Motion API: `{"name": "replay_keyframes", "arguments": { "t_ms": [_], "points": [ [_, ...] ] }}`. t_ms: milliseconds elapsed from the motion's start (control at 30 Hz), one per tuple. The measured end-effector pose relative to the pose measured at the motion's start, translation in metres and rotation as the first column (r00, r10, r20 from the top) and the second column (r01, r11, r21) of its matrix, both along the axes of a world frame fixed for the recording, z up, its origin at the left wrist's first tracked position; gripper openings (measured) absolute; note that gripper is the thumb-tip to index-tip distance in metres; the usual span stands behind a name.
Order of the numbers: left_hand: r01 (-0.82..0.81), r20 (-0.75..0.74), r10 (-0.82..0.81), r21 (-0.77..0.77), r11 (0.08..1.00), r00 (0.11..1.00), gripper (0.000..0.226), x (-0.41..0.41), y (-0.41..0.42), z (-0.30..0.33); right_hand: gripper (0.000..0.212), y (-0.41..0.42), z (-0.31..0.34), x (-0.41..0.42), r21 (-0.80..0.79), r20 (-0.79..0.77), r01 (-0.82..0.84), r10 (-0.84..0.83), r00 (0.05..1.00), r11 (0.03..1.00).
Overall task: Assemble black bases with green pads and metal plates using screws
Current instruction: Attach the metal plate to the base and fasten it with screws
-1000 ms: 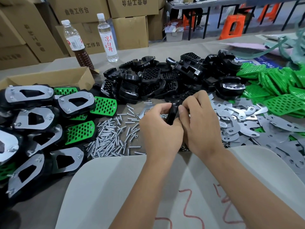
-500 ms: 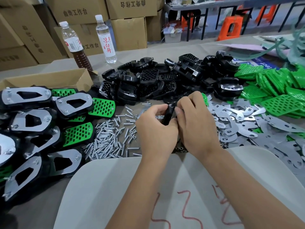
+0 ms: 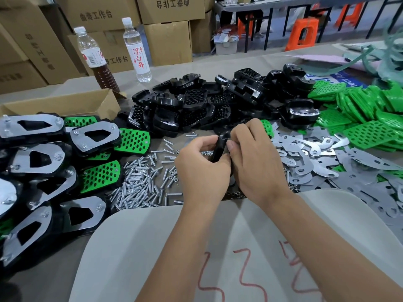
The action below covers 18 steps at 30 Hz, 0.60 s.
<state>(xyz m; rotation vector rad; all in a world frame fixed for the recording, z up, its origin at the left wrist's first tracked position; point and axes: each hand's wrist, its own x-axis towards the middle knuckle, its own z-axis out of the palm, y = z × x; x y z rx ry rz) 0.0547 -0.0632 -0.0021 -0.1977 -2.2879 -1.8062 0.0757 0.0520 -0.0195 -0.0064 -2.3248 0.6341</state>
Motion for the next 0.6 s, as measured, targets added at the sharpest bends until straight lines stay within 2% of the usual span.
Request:
{"name": "replay_keyframes", "arguments": {
  "t_ms": [100, 167, 233, 300, 367, 467, 600],
  "points": [
    [-0.007, 0.000, 0.007, -0.011, 1.000, 1.000, 0.029, 0.000, 0.000, -0.001, 0.017, -0.002, 0.002, 0.000, 0.037, 0.011, 0.020, -0.020, 1.000, 0.999],
    [0.004, 0.013, -0.004, -0.001, 1.000, 1.000, 0.027, -0.002, -0.001, -0.002, 0.020, -0.002, 0.003, 0.000, 0.001, 0.018, 0.032, -0.032, 0.999, 0.999],
    [-0.002, 0.052, -0.001, 0.071, 0.997, 0.999, 0.027, -0.007, -0.007, -0.004, 0.020, 0.001, 0.004, 0.002, -0.074, 0.027, 0.004, -0.002, 1.000, 0.997],
    [-0.097, 0.133, 0.072, 0.191, 0.977, 0.988, 0.032, -0.016, -0.016, -0.004, 0.017, 0.006, 0.005, 0.005, -0.089, 0.058, -0.074, 0.080, 0.995, 0.993],
    [-0.208, 0.269, 0.106, 0.385, 0.899, 0.957, 0.031, -0.025, -0.025, -0.003, 0.016, 0.013, 0.004, 0.009, -0.024, 0.203, -0.195, 0.196, 0.960, 0.981],
    [-0.282, 0.440, -0.063, 0.671, 0.686, 0.896, 0.018, -0.032, -0.033, 0.001, 0.021, 0.015, 0.004, 0.014, 0.065, 0.470, -0.328, 0.262, 0.843, 0.942],
    [-0.259, 0.449, -0.298, 0.822, 0.506, 0.843, 0.008, -0.030, -0.032, 0.004, 0.015, 0.007, 0.008, 0.013, -0.003, 0.492, -0.387, 0.339, 0.802, 0.922]
  ]
}}
